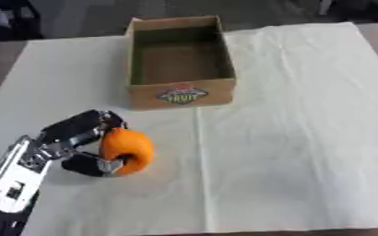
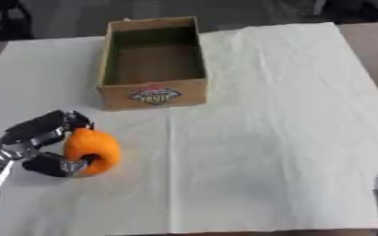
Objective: Pick up objects on the table and place them in the box.
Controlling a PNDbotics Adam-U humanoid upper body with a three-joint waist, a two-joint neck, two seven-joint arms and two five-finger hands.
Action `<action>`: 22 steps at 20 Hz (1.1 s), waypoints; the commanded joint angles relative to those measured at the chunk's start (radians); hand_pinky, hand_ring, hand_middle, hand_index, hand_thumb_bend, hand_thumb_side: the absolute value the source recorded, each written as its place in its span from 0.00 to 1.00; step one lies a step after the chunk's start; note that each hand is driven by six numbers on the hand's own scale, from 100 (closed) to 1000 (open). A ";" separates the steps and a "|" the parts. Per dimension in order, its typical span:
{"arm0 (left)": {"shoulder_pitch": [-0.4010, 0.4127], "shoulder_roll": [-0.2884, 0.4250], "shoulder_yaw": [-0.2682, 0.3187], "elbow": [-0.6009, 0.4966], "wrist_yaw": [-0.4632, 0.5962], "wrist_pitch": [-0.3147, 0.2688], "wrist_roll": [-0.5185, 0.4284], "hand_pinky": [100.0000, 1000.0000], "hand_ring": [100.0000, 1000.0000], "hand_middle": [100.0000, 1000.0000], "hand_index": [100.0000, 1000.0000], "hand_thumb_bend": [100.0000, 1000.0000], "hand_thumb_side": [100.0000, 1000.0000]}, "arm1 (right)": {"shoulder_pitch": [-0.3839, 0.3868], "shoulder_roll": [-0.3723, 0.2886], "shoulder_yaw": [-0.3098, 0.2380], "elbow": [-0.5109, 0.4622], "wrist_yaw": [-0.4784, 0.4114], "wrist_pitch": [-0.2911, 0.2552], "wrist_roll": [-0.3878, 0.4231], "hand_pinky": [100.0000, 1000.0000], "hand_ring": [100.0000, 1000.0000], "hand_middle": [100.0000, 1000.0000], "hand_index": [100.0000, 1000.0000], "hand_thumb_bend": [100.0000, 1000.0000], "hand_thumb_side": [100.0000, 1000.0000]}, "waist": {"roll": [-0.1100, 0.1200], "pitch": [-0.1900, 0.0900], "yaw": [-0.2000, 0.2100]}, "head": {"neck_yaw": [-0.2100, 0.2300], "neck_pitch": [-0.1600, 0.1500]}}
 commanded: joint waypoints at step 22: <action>-0.232 0.217 0.246 0.009 0.159 -0.353 -0.125 0.27 0.41 0.34 0.52 0.00 0.29 | -0.059 -0.007 0.003 -0.020 -0.005 -0.023 0.003 0.84 0.99 0.51 0.72 0.00 0.84 | -0.004 0.048 -0.092 | 0.088 -0.088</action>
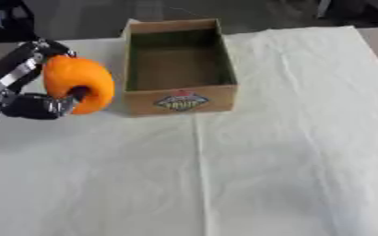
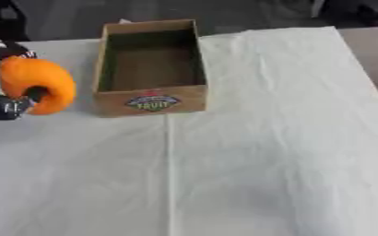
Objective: Pick up objects on the table and place them in the box.
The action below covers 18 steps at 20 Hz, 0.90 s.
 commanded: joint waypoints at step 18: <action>-0.200 0.036 0.150 0.284 -0.583 -0.231 0.299 0.30 0.39 0.33 0.52 0.00 0.37 | -0.096 0.004 0.074 -0.020 -0.072 0.002 0.093 0.84 0.98 0.51 0.72 0.00 0.84 | 0.034 0.009 -0.201 | 0.195 -0.043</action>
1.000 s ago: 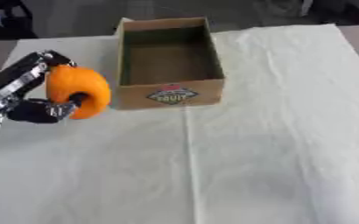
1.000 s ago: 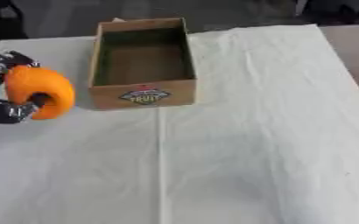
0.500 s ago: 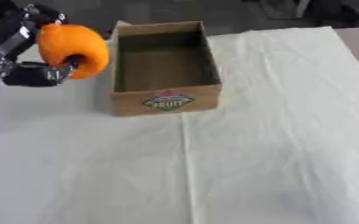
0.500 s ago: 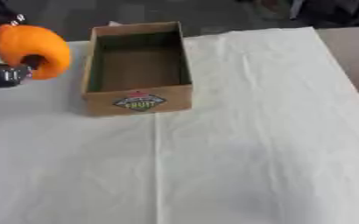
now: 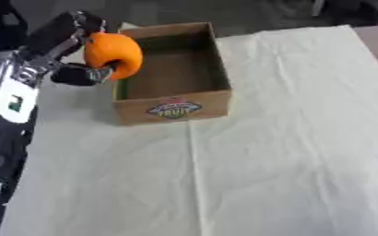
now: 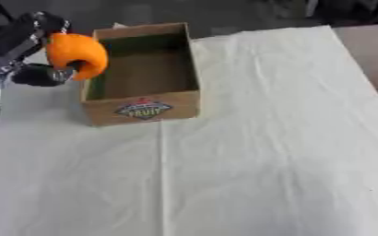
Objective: Pick up objects on the table and place them in the box.
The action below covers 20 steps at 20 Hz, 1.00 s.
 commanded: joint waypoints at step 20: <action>-0.162 0.078 0.093 0.220 -0.351 0.243 0.214 0.27 0.37 0.24 0.53 0.00 0.54 | -0.100 0.018 0.077 -0.020 -0.139 0.019 0.114 0.84 0.98 0.51 0.72 0.00 0.83 | -0.001 -0.005 -0.185 | 0.207 -0.029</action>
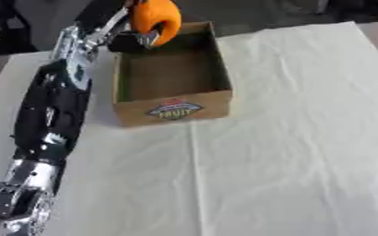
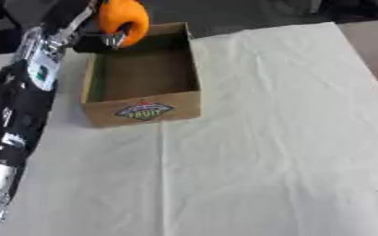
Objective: Pick up objects on the table and place them in the box.
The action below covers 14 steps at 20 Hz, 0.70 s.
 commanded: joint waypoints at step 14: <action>-0.018 0.056 0.013 0.082 -0.387 -0.008 -0.066 0.44 0.50 0.36 0.73 0.00 0.73 | -0.030 0.003 0.022 -0.020 -0.061 0.011 0.057 0.85 0.98 0.51 0.72 0.00 0.83 | -0.009 -0.018 -0.021 | 0.015 -0.006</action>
